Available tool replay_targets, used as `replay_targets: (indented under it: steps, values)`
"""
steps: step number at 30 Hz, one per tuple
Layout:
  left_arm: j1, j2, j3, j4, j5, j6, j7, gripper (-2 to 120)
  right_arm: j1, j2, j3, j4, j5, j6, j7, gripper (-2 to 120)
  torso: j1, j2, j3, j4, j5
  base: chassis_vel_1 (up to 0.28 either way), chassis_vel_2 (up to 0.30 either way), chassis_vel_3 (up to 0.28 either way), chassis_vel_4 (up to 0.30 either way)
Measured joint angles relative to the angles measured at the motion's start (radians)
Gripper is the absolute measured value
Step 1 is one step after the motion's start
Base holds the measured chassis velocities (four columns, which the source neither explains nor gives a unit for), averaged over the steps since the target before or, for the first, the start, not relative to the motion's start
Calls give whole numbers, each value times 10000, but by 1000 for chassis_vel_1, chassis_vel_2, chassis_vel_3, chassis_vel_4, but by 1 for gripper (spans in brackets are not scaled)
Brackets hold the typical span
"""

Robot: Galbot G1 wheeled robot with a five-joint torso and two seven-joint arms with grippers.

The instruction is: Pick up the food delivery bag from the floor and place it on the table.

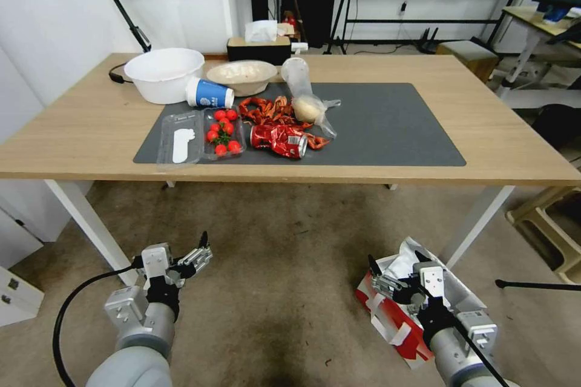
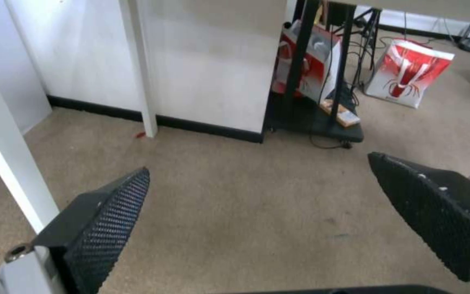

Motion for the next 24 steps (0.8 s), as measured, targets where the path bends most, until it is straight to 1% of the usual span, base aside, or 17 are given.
replay_targets:
  steps: [4, 11, 14, 15, 16, 17, 19, 22, 24]
  values:
    - [-19, -4, 2, 13, 10, 3, -2, 100, 4, -5, 7, -8, 0, 19, -12, 100, -55, -126, -72, 0, 0, 0, 0, 0, 0]
    - [-20, 11, -8, -25, 9, 21, -7, 100, -12, 6, 26, 39, 0, 43, -13, 100, -186, -462, -275, 0, 0, 0, 0, 0, 0]
    - [-16, 10, -8, -33, 10, 21, -10, 100, -19, 6, 28, 45, 0, 47, -13, 100, -209, -514, -305, 0, 0, 0, 0, 0, 0]
    - [-7, 7, -8, -35, 15, 21, -13, 100, -26, 5, 29, 46, 0, 51, -13, 100, -241, -596, -356, 0, 0, 0, 0, 0, 0]
    - [12, 3, -14, -36, 29, 22, -17, 100, -21, -2, 29, 46, 0, 54, -12, 100, -307, -763, -454, 0, 0, 0, 0, 0, 0]
    - [12, 3, -14, -36, 29, 22, -17, 100, -21, -2, 29, 46, 0, 54, -12, 100, -307, -763, -454, 0, 0, 0, 0, 0, 0]
    - [26, 2, -27, -47, 33, 22, -18, 100, -7, -4, 20, 45, 1, 54, -9, 100, -366, -916, -549, 0, 0, 0, 0, 0, 0]
    - [29, 2, -33, -52, 35, 22, -19, 100, -2, -8, 19, 45, 1, 54, -7, 100, -405, -1012, -604, 0, 0, 0, 0, 0, 0]
    - [25, 3, -33, -52, 37, 22, -19, 100, 4, -17, 23, 42, 5, 54, -4, 100, -454, -1147, -691, 0, 0, 0, 0, 0, 0]
